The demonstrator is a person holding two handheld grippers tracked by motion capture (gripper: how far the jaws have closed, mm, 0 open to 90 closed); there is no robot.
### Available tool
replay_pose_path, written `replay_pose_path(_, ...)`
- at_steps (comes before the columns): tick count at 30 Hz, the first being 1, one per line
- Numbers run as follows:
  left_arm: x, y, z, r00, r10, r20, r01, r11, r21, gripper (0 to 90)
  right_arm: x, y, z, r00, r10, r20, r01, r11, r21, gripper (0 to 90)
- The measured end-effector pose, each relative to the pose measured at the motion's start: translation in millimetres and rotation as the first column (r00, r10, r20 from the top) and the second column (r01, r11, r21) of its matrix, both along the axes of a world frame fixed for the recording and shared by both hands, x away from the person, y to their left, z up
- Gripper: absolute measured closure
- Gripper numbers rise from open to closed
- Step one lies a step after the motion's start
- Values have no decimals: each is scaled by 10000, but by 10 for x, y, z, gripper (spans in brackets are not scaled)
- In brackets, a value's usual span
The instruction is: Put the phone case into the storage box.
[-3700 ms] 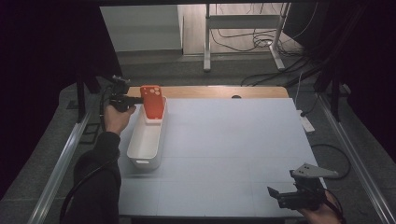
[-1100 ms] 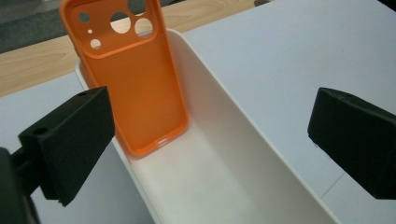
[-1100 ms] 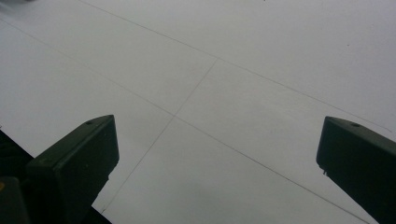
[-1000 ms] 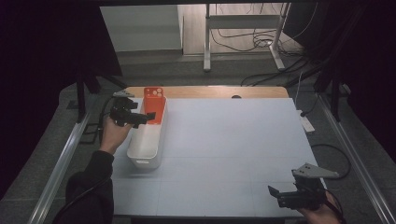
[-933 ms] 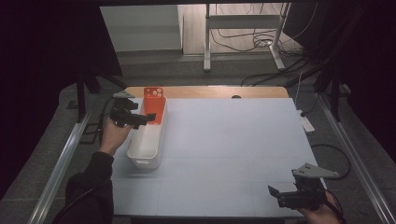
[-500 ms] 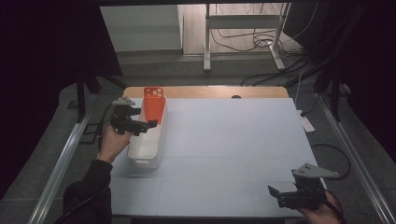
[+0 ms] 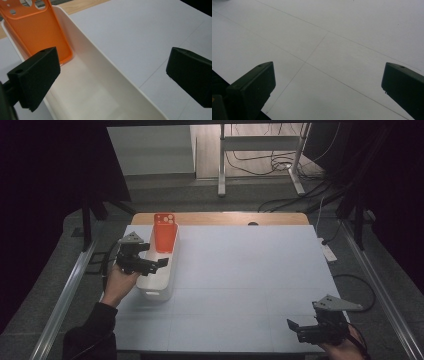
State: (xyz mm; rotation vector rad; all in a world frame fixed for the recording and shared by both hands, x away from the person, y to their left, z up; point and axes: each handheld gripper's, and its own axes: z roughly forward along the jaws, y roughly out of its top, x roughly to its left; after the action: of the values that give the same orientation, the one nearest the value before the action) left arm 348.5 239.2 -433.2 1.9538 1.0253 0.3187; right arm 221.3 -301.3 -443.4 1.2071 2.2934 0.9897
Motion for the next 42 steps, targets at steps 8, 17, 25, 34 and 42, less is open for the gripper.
replay_pose_path(8, -210, 52, -19, 10000, 46, 6, -46, 10000, -84, 0, 0, 5, 0, 10000, 28, 8, -28, 10000, -15, 0)
replay_pose_path(17, -406, 70, -57, 10000, 47, -58, -47, 10000, -61, 0, 2, 5, -1, 10000, 37, 15, -37, 10000, -19, 0)
replay_pose_path(25, -592, 77, -61, 10000, 40, 18, -40, 9999, -131, 0, 3, 5, -1, 10000, 10, -6, -10, 10000, -8, 0)
replay_pose_path(34, -792, 98, -99, 10000, 66, -12, -66, 9999, -92, 0, 6, 8, -1, 10000, -22, -26, 22, 10000, -9, 0)
replay_pose_path(42, -960, 129, -104, 9999, 99, -19, -99, 9998, -164, 0, 5, 10, -1, 10000, 5, -33, -5, 10000, -23, 0)
